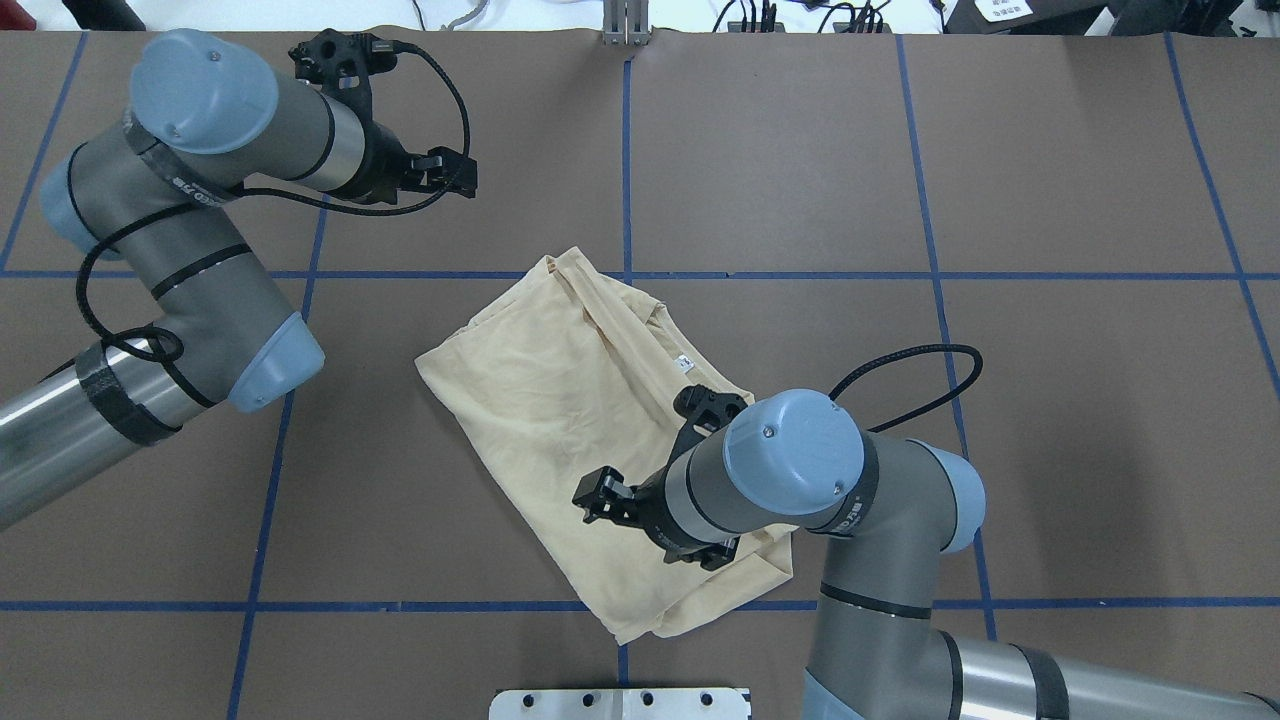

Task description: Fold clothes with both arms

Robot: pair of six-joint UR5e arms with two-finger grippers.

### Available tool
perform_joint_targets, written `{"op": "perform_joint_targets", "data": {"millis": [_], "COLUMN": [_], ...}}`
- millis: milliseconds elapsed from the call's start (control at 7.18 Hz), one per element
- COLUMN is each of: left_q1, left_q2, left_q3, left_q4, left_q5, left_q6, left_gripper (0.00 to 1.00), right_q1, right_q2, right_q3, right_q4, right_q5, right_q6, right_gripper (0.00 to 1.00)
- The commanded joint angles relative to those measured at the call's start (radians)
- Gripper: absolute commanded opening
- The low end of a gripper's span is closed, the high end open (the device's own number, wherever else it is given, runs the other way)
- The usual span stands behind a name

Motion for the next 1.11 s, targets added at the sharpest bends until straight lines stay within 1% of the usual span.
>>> {"op": "perform_joint_targets", "data": {"millis": [0, 139, 418, 557, 696, 975], "left_q1": [0.031, 0.074, 0.177, 0.197, 0.199, 0.200], "left_q2": [0.050, 0.080, 0.125, 0.163, 0.174, 0.174], "left_q3": [-0.052, -0.066, -0.066, -0.063, -0.051, -0.022], "left_q4": [0.001, -0.004, -0.030, -0.123, -0.169, -0.168], "left_q5": [-0.036, -0.038, -0.020, 0.001, 0.003, 0.005], "left_q6": [-0.017, -0.058, -0.138, -0.151, -0.158, -0.152], "left_gripper": [1.00, 0.99, 0.99, 0.99, 0.99, 0.97], "right_q1": [0.134, 0.198, 0.276, 0.280, 0.282, 0.283], "right_q2": [-0.006, -0.008, -0.006, -0.008, -0.006, -0.005], "right_q3": [0.002, 0.000, -0.002, -0.005, -0.006, -0.005], "right_q4": [-0.008, -0.008, -0.009, -0.011, -0.011, -0.009], "right_q5": [0.020, 0.061, 0.069, 0.068, 0.068, 0.068], "right_q6": [-0.102, -0.175, -0.229, -0.244, -0.245, -0.245], "right_gripper": [1.00, 1.00, 1.00, 1.00, 1.00, 1.00]}}
